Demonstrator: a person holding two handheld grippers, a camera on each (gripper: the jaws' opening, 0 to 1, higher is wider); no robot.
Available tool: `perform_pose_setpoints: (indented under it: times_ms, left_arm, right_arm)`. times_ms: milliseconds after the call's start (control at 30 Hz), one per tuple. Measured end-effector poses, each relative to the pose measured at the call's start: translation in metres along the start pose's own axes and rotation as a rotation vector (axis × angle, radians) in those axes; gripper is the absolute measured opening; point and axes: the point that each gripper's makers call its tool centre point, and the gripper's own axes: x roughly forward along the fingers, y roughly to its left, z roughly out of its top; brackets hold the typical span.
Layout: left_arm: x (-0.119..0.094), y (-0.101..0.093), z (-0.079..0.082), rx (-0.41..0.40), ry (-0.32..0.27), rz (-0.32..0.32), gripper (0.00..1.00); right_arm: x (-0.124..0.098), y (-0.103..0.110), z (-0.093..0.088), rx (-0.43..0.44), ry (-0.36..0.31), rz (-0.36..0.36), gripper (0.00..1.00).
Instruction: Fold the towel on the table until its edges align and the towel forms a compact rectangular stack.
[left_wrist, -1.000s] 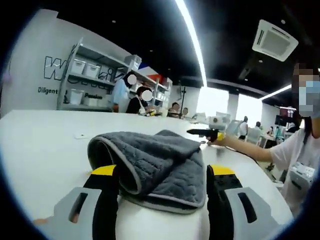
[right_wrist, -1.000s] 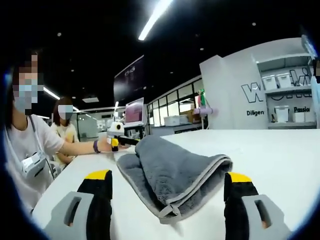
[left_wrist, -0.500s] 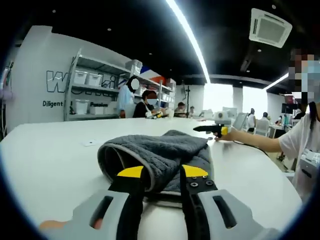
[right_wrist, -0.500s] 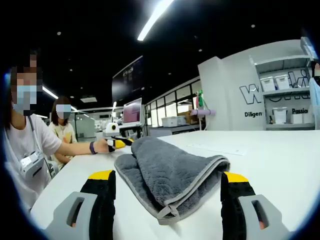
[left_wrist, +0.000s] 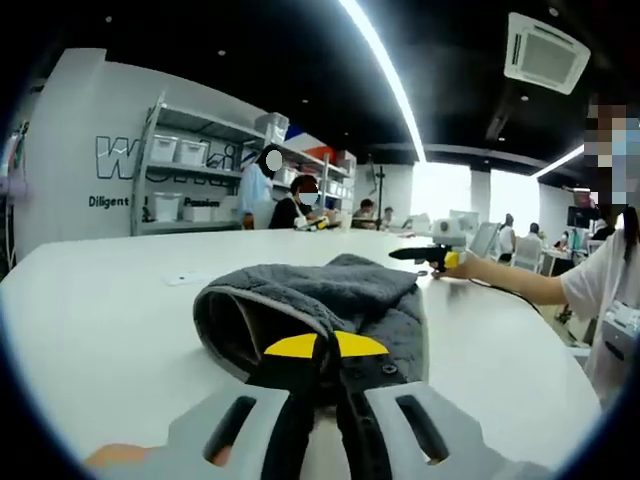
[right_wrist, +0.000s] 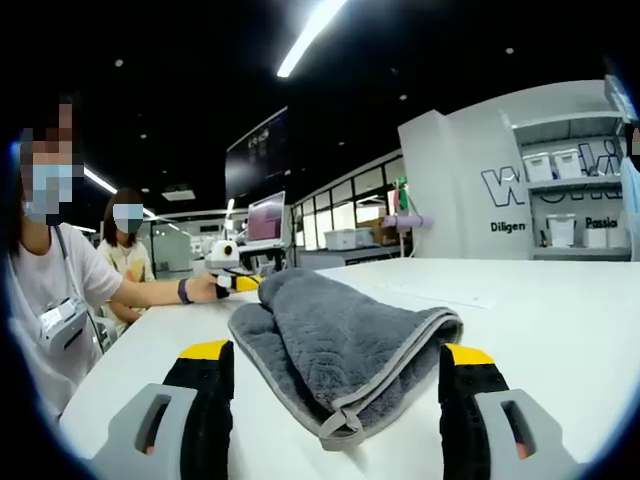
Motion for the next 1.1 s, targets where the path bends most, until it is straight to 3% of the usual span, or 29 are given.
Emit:
perform_pose_setpoints:
  times_ms: [67, 233, 633, 867, 1100]
  left_arm:
    - [0.001, -0.001, 0.002, -0.010, -0.003, -0.005, 0.03]
    - [-0.001, -0.008, 0.029, -0.069, -0.097, -0.033, 0.02]
    - [-0.008, -0.024, 0.058, -0.238, -0.244, -0.124, 0.02]
    - [-0.013, -0.043, 0.073, -0.219, -0.266, -0.173, 0.02]
    - [-0.013, -0.052, 0.068, -0.201, -0.242, -0.193, 0.02]
  right_arm:
    - [0.000, 0.001, -0.002, -0.006, 0.007, 0.000, 0.85]
    - [0.001, 0.001, -0.003, -0.011, 0.011, -0.001, 0.85]
    - [0.001, 0.005, -0.004, -0.017, 0.010, 0.001, 0.84]
    - [0.003, 0.006, -0.011, -0.050, 0.047, 0.003, 0.83]
    - [0.002, -0.001, -0.024, -0.075, 0.121, -0.013, 0.71]
